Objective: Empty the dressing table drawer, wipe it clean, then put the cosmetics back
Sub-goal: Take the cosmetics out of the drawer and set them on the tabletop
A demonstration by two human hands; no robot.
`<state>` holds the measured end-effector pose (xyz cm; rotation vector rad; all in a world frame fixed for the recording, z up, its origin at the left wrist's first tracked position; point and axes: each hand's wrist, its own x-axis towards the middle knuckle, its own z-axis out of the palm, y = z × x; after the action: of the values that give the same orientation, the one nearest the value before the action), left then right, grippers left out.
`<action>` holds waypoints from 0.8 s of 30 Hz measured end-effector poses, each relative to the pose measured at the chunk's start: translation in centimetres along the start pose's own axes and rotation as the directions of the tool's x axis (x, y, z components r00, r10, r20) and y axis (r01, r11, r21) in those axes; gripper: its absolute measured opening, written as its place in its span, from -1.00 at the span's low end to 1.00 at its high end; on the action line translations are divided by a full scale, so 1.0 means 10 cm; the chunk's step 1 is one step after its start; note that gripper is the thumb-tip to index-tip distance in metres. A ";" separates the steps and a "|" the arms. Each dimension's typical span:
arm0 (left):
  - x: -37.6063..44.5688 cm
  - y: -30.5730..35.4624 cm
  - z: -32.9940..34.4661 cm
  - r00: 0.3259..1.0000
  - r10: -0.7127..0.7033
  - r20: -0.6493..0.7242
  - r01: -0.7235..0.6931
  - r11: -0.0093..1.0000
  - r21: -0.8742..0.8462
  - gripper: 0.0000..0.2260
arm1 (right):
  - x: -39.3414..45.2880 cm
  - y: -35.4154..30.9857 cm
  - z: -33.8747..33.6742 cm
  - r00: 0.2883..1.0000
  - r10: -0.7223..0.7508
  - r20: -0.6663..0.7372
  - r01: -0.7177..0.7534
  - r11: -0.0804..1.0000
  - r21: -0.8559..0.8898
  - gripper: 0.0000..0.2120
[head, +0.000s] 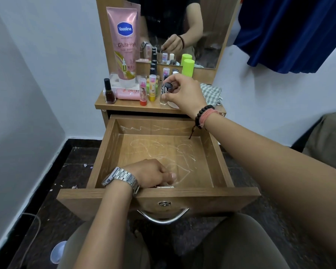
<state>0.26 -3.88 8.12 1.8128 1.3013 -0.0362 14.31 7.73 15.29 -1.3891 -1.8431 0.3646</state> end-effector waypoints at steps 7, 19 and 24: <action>0.01 0.00 -0.01 0.999 -0.047 -0.009 0.048 0.996 0.076 -0.69 | 0.11 0.08 0.17 1.000 0.011 -0.029 -0.012 0.999 -0.045 -0.64; -0.11 -0.33 -0.23 0.921 -0.370 -0.120 0.387 0.901 0.194 -0.59 | 0.25 0.53 -0.49 0.970 0.226 -0.090 -0.243 0.898 -0.366 -0.49; -0.11 -0.32 -0.21 0.925 -0.357 -0.131 0.378 0.904 0.201 -0.60 | 0.23 0.88 -0.60 0.928 0.362 0.088 -0.282 0.837 -0.468 -0.51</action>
<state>-3.66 -3.11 7.97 1.7408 1.7517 -0.3214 24.39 11.64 14.52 -2.0622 -1.9066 0.2390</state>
